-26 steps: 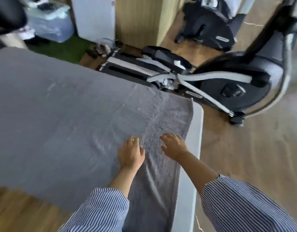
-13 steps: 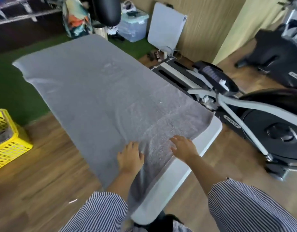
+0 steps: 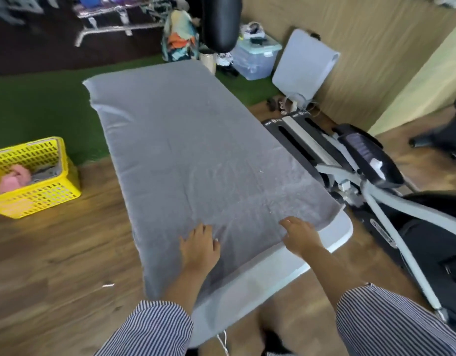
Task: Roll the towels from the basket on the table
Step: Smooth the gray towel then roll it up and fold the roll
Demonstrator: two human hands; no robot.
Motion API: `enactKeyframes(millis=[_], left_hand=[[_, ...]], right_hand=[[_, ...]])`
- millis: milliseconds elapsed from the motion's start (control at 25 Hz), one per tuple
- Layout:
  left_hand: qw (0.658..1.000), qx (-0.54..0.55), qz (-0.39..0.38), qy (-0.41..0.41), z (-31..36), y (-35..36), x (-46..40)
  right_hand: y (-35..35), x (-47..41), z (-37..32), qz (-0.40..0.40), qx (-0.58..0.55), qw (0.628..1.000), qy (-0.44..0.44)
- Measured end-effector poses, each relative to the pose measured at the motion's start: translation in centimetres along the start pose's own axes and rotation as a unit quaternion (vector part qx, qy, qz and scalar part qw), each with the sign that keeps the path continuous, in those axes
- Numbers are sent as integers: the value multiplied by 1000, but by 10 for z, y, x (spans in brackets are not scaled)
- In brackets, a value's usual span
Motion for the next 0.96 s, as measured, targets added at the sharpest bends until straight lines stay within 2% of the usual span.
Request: enactKeyframes(millis=[240,440,560,720,960], left_hand=[[991,37,44,-119,1,18,36],[975,25,57,-213,-6,23,95],[973,-12,63,-220,-18,23,128],[971,-45,46,-231,-36,23,155],[958,-114,124,-231,-40,19,165]], right_hand=[[-5,-28,80,-24,61,994,-84],[7,-33,109,-42,75,985,-149],[5,-35,119,-30,66,981,-181],[8,-42,150,-48,52,983,-168],[15,-52,157,-44,16,980,-192]])
Point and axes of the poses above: each hand's wrist, its own x-axis away from the middle knuckle, its own y-axis out of the palm, z = x × y, the point moved 8 cm from there along -x, towards the middle knuckle, and after that the axes turned 3 degrees about x, right-handed, at the moved point
